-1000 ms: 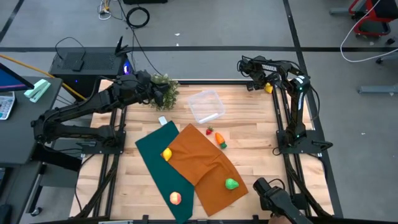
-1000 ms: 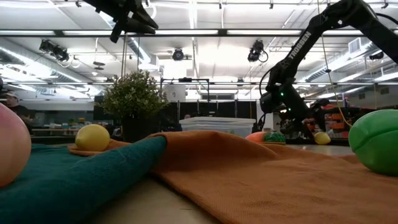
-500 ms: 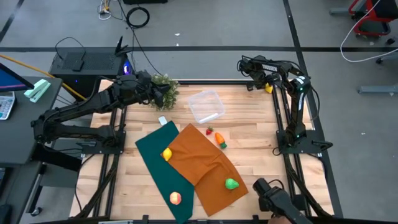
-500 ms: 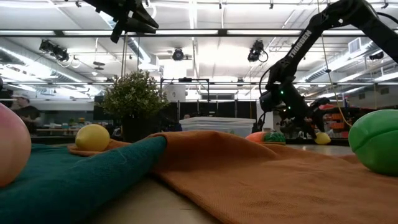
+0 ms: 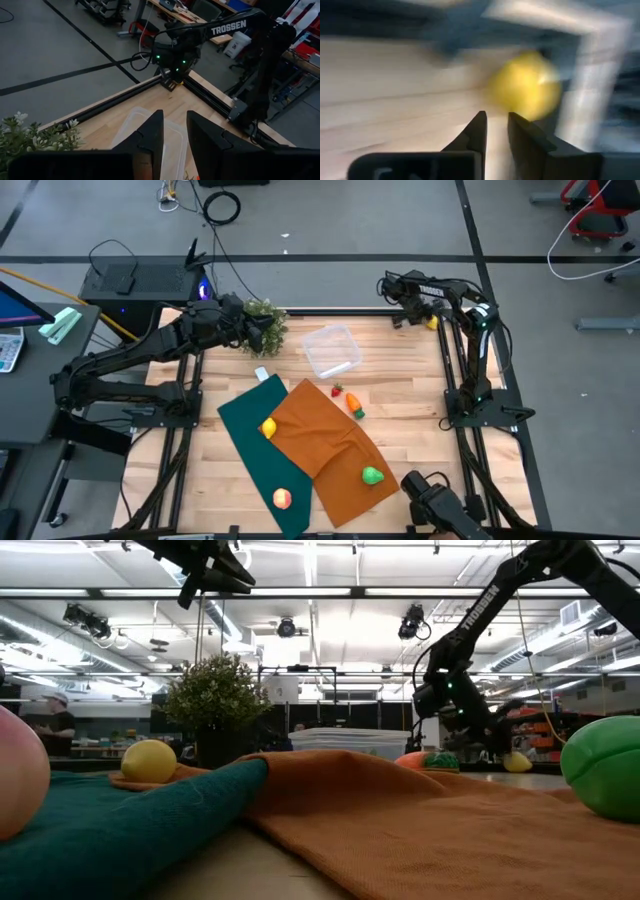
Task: Pick and placing Produce into tupperware
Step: Put the top yellow lemon into the transparent bin
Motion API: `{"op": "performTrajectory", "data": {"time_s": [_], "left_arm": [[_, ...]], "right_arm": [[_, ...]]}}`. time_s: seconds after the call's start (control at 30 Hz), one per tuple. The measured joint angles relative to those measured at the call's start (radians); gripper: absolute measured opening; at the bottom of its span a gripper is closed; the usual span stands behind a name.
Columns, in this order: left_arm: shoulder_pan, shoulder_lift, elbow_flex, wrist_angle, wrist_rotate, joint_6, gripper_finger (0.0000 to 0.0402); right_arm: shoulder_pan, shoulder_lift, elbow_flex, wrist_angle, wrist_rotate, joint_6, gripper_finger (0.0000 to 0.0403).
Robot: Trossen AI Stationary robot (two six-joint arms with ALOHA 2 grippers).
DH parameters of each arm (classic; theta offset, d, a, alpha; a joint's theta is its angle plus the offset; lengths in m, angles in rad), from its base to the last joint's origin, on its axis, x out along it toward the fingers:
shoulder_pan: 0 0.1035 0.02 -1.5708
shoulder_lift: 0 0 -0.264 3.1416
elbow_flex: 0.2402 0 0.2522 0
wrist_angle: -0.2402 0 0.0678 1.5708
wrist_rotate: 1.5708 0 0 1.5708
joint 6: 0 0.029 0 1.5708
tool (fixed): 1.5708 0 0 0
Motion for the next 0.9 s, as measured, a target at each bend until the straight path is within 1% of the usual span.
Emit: {"op": "performTrajectory", "data": {"time_s": [0.03,0.1,0.17,0.23,0.47,0.57,0.67,0.77,0.9], "left_arm": [[0.0,0.0,0.0,0.0,0.0,0.0,0.0094],[0.0,0.0,0.0,-0.002,0.001,0.0,0.0094],[0.0,0.0,0.0,-0.002,0.001,0.014,0.0094],[0.0,0.0,0.0,-0.004,0.001,0.037,0.0094],[0.0,0.0,0.0,-0.006,0.001,0.059,0.0092],[0.0,0.0,0.0,-0.006,0.001,0.061,0.0093],[0.0,0.0,0.0,-0.006,0.001,0.061,0.0094],[0.0,0.0,0.0,-0.006,0.001,0.061,0.0094],[0.0,0.0,0.0,-0.006,0.001,0.06,0.0095]], "right_arm": [[0.01,0.009,-0.004,0.004,0.0,-0.005,0.003],[0.021,0.003,-0.005,0.003,-0.035,-0.019,0.0011],[0.034,-0.002,0.002,0.023,-0.027,-0.021,0.0003],[0.046,0.002,0.004,-0.001,-0.002,-0.021,0.001],[0.079,0.001,0.101,-0.001,0.064,-0.08,0.0047],[0.076,-0.001,0.146,-0.009,0.074,-0.112,0.0069],[0.055,-0.001,0.181,-0.042,0.063,-0.126,0.0101],[0.025,-0.001,0.184,-0.106,0.041,-0.117,0.014],[-0.01,-0.001,0.173,-0.142,0.033,-0.112,0.0192]]}}
